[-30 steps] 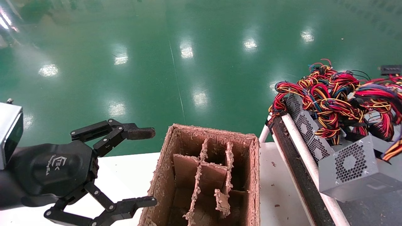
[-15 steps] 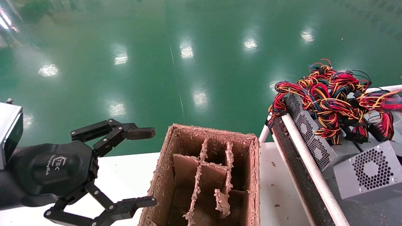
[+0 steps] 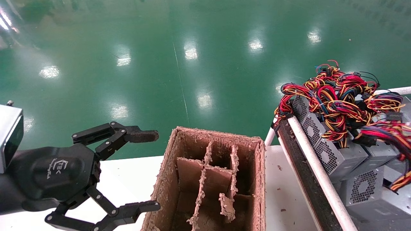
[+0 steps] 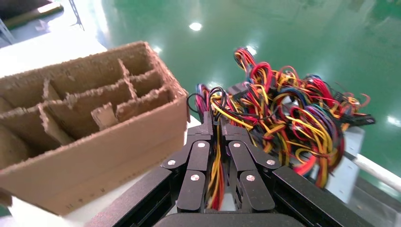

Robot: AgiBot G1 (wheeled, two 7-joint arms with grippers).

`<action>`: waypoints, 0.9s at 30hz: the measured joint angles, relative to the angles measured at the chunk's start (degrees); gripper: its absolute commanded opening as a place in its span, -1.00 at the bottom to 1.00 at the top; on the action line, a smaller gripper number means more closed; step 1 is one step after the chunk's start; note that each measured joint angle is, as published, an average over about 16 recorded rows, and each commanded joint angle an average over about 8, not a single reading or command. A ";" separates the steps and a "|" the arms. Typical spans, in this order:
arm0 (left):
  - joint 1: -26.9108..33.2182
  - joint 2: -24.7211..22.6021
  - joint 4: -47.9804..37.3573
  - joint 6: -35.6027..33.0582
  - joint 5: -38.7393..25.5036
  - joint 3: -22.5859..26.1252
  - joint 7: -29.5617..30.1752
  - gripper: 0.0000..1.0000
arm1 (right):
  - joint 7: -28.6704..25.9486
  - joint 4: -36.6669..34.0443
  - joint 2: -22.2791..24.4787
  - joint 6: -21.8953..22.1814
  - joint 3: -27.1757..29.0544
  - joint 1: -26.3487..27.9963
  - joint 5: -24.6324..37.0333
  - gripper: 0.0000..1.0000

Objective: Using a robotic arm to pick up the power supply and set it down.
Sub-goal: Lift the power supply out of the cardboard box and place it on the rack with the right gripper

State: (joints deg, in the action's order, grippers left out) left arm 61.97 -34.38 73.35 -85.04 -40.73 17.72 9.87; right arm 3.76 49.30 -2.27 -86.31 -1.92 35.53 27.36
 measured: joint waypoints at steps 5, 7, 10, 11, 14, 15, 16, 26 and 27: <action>0.00 0.00 0.00 0.01 0.01 0.01 -0.01 1.00 | -1.03 3.63 -1.12 3.86 -0.25 -0.60 -0.11 0.85; 0.00 0.01 0.00 0.01 0.01 0.02 -0.01 1.00 | -1.52 5.06 -1.43 5.43 -0.29 -0.78 -0.11 1.00; 0.01 0.01 0.00 0.01 0.02 0.02 -0.01 1.00 | -2.14 7.06 -1.70 7.62 -0.32 -1.02 -0.02 1.00; 0.01 0.01 0.00 0.01 0.02 0.03 -0.01 1.00 | -2.30 7.66 -1.75 8.26 -0.32 -1.09 0.02 1.00; 0.01 0.01 0.00 0.01 0.02 0.03 -0.02 1.00 | -2.70 9.05 -1.76 9.74 -0.30 -1.34 0.09 1.00; 0.01 0.01 0.00 0.02 0.02 0.04 -0.02 1.00 | -2.81 9.37 -1.73 10.08 -0.28 -1.42 0.08 1.00; 0.01 0.02 0.00 0.02 0.03 0.04 -0.02 1.00 | -2.91 9.63 -1.70 10.36 -0.25 -1.51 0.06 1.00; 0.01 0.02 0.00 0.03 0.04 0.06 -0.03 1.00 | -3.44 10.06 -1.58 10.52 0.21 -2.41 -1.19 1.00; 0.01 0.03 0.00 0.03 0.04 0.06 -0.03 1.00 | -3.47 10.00 -1.61 10.45 0.26 -2.48 -1.36 1.00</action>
State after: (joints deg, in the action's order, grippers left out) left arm 61.99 -34.35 73.35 -85.01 -40.69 17.78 9.84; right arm 0.28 59.30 -3.87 -75.86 -1.66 33.05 26.00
